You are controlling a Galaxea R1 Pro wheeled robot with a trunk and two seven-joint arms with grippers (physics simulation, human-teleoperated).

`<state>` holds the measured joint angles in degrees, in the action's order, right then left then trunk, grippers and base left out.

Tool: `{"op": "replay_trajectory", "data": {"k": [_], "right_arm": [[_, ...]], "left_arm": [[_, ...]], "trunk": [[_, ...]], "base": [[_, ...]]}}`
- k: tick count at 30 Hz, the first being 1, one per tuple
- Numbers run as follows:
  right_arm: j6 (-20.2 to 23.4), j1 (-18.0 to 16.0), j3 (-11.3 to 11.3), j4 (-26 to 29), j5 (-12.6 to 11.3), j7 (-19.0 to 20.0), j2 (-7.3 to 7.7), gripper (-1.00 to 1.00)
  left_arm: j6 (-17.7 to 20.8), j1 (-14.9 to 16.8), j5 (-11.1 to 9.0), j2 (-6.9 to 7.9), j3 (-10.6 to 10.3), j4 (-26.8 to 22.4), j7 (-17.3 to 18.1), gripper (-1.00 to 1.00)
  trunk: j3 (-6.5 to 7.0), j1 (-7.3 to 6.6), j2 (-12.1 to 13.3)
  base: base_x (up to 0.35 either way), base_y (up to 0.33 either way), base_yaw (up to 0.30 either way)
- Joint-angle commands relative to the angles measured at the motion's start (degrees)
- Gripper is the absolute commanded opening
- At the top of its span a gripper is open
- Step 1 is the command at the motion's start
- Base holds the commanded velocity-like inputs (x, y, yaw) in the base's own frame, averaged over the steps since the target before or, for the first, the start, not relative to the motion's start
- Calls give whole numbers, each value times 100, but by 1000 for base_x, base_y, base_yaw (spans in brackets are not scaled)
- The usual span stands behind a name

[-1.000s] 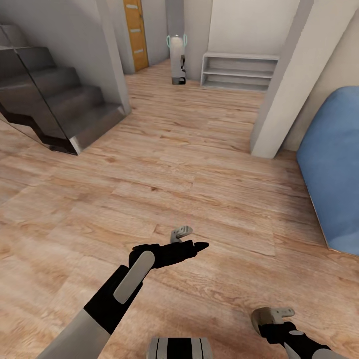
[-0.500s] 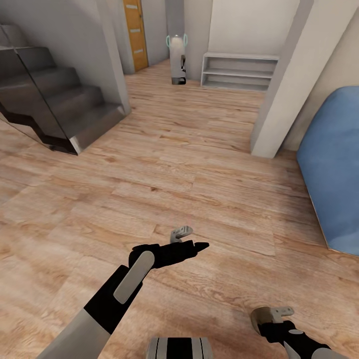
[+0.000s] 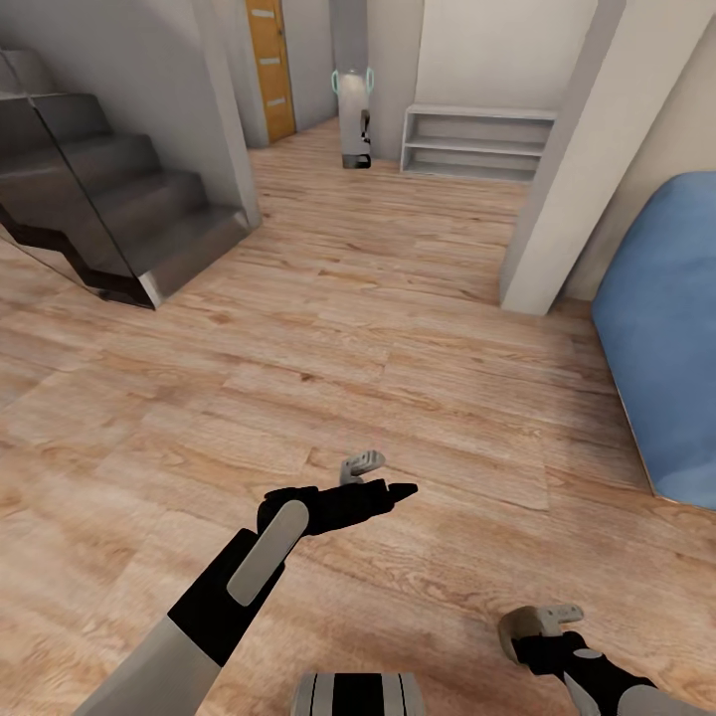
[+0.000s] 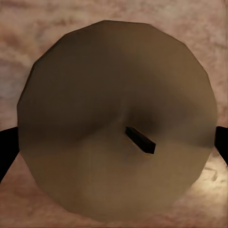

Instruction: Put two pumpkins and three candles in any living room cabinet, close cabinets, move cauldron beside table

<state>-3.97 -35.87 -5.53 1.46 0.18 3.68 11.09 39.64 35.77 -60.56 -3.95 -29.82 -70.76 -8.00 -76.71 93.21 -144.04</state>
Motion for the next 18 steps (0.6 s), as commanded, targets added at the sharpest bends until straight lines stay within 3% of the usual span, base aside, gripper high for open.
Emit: {"op": "replay_trajectory", "data": {"k": [1, 18], "right_arm": [[1, -8, -18, 3, -5, 10, -1, -100], [-1, -16, -18, 3, -9, 19, 15, -100]], "left_arm": [[0, 0, 0, 0, -2, 0, 0, 100], [0, 0, 0, 0, -2, 74, 0, 100]], "trunk": [[0, 0, 0], [0, 0, 0]], "base": [[0, 0, 0], [0, 0, 0]]}}
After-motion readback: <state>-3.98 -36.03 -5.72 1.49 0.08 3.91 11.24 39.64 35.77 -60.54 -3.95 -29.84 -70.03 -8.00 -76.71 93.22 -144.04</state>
